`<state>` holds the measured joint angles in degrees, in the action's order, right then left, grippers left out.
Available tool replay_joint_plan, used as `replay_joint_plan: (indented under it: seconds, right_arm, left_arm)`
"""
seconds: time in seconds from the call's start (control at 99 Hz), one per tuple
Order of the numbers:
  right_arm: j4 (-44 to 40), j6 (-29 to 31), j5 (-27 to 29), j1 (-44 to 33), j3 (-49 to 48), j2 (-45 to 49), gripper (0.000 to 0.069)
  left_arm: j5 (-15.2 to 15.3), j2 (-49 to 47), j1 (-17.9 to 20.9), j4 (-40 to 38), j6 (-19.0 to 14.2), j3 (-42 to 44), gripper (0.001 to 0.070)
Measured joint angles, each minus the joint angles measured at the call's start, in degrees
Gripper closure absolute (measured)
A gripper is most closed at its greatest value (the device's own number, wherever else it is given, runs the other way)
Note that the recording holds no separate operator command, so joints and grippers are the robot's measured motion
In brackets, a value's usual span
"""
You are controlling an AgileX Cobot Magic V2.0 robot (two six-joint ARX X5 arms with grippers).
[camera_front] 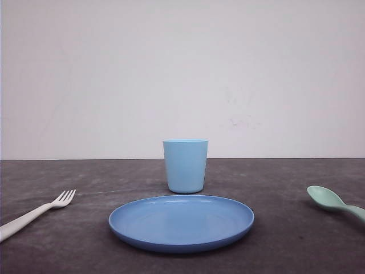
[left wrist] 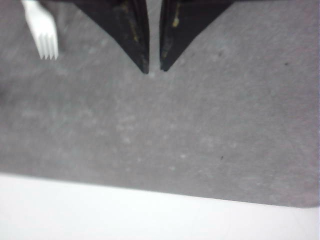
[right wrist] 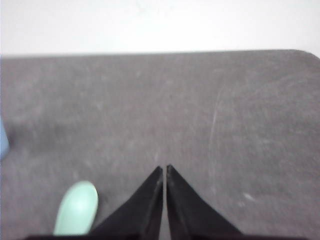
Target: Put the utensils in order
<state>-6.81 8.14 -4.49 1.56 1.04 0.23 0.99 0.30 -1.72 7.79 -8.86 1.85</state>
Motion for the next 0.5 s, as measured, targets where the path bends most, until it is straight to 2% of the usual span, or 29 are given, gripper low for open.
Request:
replay_joint_plan:
  seconds: [0.081, 0.141, 0.222, 0.303, 0.404, 0.505]
  right_arm:
    - [0.0, 3.4, 0.0, 0.0, 1.5, 0.0, 0.0682]
    - [-0.4, 5.9, 0.0, 0.0, 4.1, 0.3, 0.0682]
    - [-0.4, 8.3, -0.8, 0.0, 9.0, 1.3, 0.0682]
    - [-1.3, 9.4, -2.0, 0.0, 14.4, 3.3, 0.0682]
    - [-6.4, 9.9, -3.4, 0.0, 21.5, 7.8, 0.0682]
    - [-13.0, 9.4, -4.3, 0.0, 29.0, 13.7, 0.0682]
  left_arm:
    - [-1.7, 0.0, 0.0, -4.4, -2.9, 0.1, 0.0698]
    - [-4.1, 0.0, 0.0, -6.8, -5.2, 0.5, 0.0698]
    - [-7.1, 0.1, 0.0, -8.2, -8.0, 2.6, 0.0698]
    - [-8.3, 0.5, 0.0, -8.2, -10.0, 6.5, 0.0698]
    - [-8.3, 2.3, 0.0, -5.4, -10.9, 12.5, 0.0698]
    - [-8.3, 6.1, 0.0, 1.3, -11.1, 19.1, 0.0698]
